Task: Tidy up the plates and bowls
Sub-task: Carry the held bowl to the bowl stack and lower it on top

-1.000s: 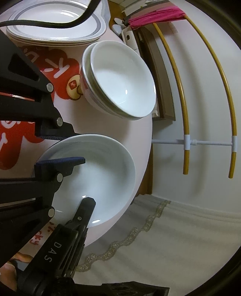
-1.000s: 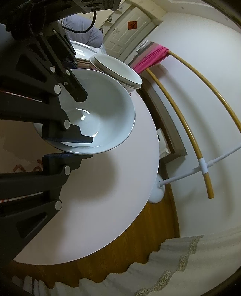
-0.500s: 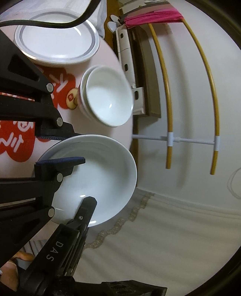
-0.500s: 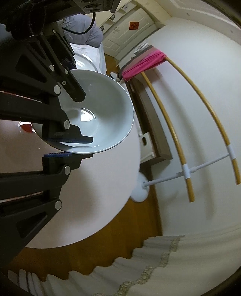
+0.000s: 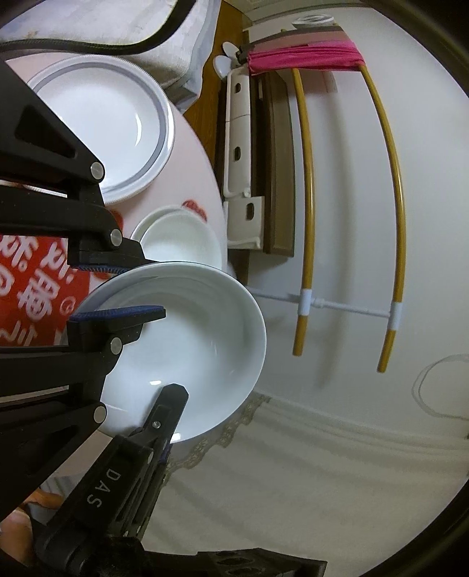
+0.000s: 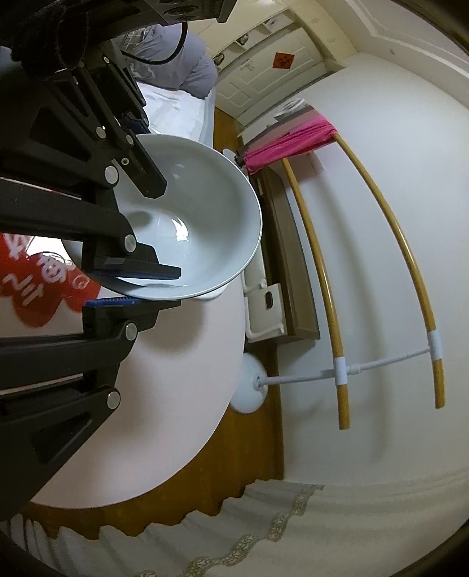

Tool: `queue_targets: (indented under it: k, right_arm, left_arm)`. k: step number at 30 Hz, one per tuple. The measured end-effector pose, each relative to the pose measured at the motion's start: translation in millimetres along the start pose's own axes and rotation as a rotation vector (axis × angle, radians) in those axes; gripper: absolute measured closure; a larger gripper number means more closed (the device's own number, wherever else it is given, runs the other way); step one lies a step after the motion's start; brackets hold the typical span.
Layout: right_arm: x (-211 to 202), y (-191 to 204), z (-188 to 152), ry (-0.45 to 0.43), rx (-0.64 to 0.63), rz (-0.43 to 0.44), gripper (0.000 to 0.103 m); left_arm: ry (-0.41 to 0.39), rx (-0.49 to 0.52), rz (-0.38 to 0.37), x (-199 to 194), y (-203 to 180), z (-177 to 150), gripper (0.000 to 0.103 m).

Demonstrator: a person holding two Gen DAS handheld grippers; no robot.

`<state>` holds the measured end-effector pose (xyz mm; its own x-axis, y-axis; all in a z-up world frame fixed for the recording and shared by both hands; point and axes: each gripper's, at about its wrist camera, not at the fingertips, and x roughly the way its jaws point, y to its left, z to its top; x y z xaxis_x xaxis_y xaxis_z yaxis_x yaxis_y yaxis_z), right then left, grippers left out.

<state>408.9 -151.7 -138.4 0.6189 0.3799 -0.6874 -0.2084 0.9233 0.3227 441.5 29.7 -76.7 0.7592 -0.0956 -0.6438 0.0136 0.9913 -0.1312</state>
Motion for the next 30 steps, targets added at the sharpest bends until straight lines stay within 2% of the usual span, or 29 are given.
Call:
queue_targets:
  k: [8, 18, 26, 30]
  right_arm:
    - [33.9, 10.1, 10.8, 0.021, 0.004, -0.022, 0.095]
    - [83.0, 11.6, 14.8, 0.084, 0.006, -0.056, 0.094]
    - [98.9, 14.0, 15.1, 0.105, -0.013, -0.116, 0.093]
    - [100.7, 17.6, 14.8, 0.106, -0.025, -0.135, 0.092]
  left_arm:
    - [0.004, 0.001, 0.038, 17.9, 14.6, 7.5, 0.091]
    - [0.067, -0.005, 0.060, 78.2, 20.2, 36.5, 0.091]
    - [0.097, -0.004, 0.054, 114.8, 21.8, 56.1, 0.091]
    - [0.094, -0.003, 0.053, 117.1, 24.6, 55.4, 0.091]
